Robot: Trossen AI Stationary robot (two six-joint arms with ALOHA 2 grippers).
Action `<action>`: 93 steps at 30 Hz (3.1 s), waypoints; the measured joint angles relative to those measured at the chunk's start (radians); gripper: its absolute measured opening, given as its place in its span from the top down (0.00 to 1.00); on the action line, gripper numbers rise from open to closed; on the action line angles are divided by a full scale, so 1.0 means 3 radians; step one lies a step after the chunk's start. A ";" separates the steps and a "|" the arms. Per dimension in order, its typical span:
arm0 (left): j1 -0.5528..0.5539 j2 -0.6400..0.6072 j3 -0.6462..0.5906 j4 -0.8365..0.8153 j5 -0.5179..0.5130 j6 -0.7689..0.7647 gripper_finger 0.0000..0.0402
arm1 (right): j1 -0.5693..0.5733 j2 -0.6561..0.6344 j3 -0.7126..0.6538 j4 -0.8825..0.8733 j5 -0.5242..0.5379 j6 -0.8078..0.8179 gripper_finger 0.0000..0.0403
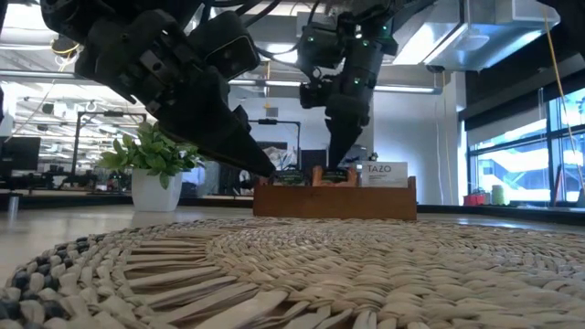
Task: Pick & Place Tea
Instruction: Put the orange tea bag into the middle section of the wooden organizer, then adjust the wooden organizer on the table
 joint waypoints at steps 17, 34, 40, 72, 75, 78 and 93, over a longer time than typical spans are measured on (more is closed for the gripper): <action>-0.0005 -0.0373 -0.0618 0.0753 0.0066 -0.0179 0.72 | 0.0385 -0.0983 -0.0805 0.0841 0.0043 0.0177 0.85; 0.0084 -0.2001 -0.2384 0.2871 0.0074 -0.0121 0.72 | 0.1345 -0.4134 -0.3543 0.2538 0.0005 0.0897 0.85; 0.0384 -0.2392 -0.2384 0.2733 0.0459 -0.0067 0.72 | 0.1398 -0.4807 -0.4157 0.2960 0.0005 0.1050 0.85; 0.1395 -0.3056 -0.2384 0.1726 0.1146 -0.0211 0.72 | 0.1333 -0.3860 -0.4537 0.3707 0.0005 0.1087 0.85; 0.1395 -0.3054 -0.2384 0.1725 0.1113 -0.0210 0.72 | 0.1243 -0.3351 -0.4513 0.4048 0.0005 0.1072 0.85; 0.1395 -0.3054 -0.2384 0.1725 0.1113 -0.0209 0.72 | 0.1172 -0.2878 -0.4512 0.4647 0.0005 0.1052 0.85; 0.1395 -0.3054 -0.2384 0.1676 0.1111 -0.0267 0.72 | 0.0930 -0.1862 -0.4506 0.5220 0.1029 0.1181 0.85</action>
